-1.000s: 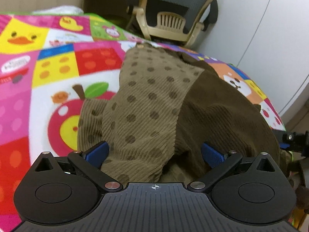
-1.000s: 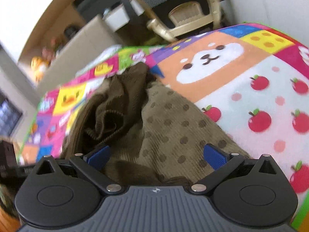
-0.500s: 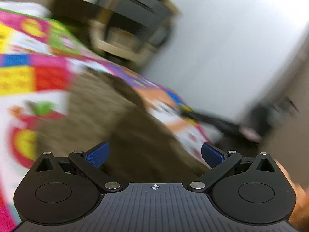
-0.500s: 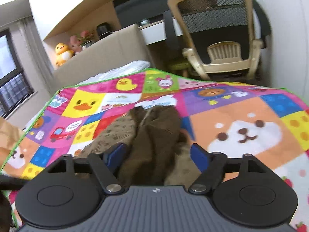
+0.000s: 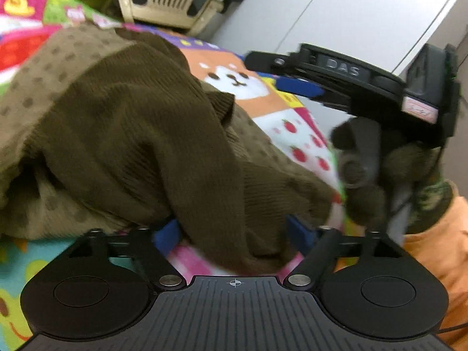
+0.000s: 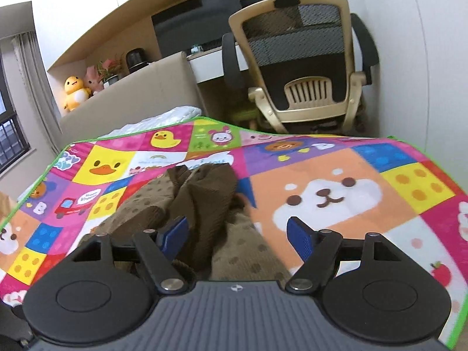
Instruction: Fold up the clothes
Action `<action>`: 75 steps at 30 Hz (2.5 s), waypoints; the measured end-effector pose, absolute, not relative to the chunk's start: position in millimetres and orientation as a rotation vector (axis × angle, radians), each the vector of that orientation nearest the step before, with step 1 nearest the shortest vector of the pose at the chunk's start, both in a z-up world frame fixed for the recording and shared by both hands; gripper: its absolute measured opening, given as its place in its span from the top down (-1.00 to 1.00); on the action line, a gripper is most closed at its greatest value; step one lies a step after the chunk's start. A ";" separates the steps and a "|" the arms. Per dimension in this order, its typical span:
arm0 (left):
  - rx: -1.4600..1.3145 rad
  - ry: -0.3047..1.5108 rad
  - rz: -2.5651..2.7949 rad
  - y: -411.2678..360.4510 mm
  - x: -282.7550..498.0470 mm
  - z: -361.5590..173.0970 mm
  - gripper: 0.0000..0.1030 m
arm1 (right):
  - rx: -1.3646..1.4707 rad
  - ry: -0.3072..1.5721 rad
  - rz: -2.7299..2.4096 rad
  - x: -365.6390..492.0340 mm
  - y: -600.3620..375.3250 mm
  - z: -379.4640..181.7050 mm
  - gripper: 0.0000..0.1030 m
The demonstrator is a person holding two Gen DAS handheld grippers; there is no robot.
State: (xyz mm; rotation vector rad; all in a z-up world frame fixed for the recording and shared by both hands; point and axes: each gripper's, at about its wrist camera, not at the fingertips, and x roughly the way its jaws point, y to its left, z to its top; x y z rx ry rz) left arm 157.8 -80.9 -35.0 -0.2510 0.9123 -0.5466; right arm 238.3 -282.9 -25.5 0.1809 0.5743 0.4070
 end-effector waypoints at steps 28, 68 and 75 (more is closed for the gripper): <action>-0.301 0.567 0.216 234.7 207.5 41.8 0.04 | -0.334 0.729 0.615 245.3 -159.9 -56.7 0.43; -0.433 0.781 -0.116 141.7 162.7 -14.5 0.48 | -0.110 0.759 0.545 144.3 -262.2 -63.0 0.74; -0.280 0.837 -0.264 127.6 87.2 2.7 0.51 | -0.068 0.754 0.566 90.8 -302.0 -35.5 0.69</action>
